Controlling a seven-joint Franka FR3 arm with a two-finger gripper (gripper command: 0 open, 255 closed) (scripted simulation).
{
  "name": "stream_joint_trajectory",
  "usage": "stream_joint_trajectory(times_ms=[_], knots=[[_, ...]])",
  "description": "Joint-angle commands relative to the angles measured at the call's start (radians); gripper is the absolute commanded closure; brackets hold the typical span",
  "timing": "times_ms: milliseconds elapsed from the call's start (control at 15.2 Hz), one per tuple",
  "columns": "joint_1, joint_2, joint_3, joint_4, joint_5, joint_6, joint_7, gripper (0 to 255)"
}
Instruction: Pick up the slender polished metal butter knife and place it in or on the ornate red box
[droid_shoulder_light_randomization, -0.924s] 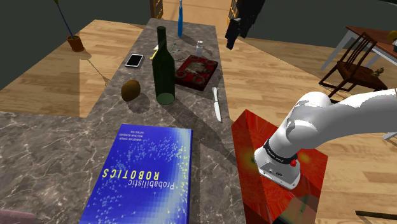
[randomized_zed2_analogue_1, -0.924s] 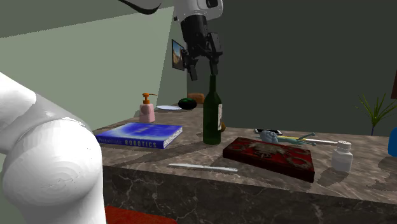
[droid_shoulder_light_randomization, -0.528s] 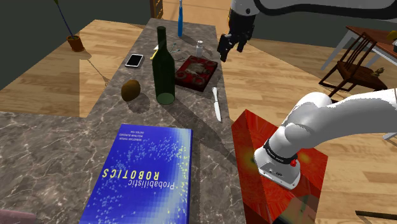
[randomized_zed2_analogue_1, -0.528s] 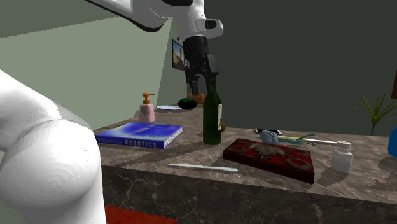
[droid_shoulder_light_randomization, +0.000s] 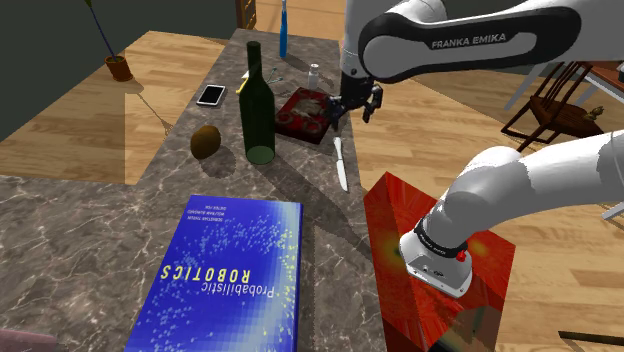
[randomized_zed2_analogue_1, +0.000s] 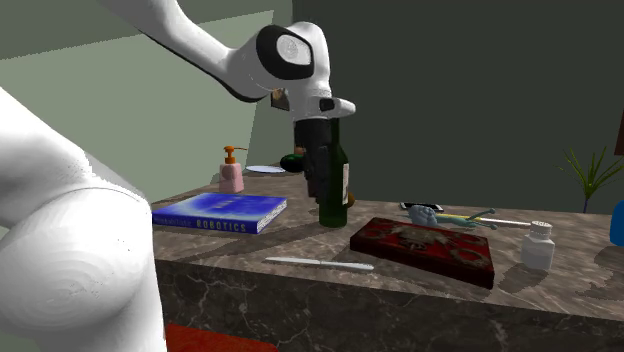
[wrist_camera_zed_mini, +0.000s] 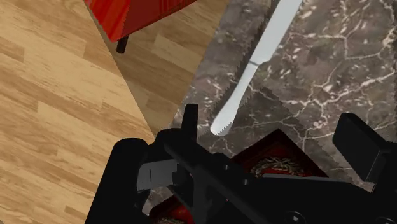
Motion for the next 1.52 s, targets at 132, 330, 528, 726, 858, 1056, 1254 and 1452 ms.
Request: stream_joint_trajectory(times_ms=[132, 330, 528, 726, 858, 1056, 1254, 1452], knots=[[-0.038, 0.083, 0.048, -0.060, 0.040, 0.101, 0.179, 0], [-0.066, 0.163, 0.083, -0.096, 0.069, 0.188, 0.308, 0], [-0.068, 0.178, 0.086, -0.116, 0.068, 0.223, 0.314, 0], [-0.071, 0.200, 0.091, -0.143, 0.065, 0.271, 0.317, 0], [-0.074, 0.222, 0.094, -0.165, 0.062, 0.315, 0.320, 0], [-0.074, 0.222, 0.094, -0.165, 0.062, 0.315, 0.320, 0], [-0.074, 0.222, 0.094, -0.165, 0.062, 0.315, 0.320, 0], [-0.074, 0.222, 0.094, -0.164, 0.062, 0.314, 0.320, 255]])
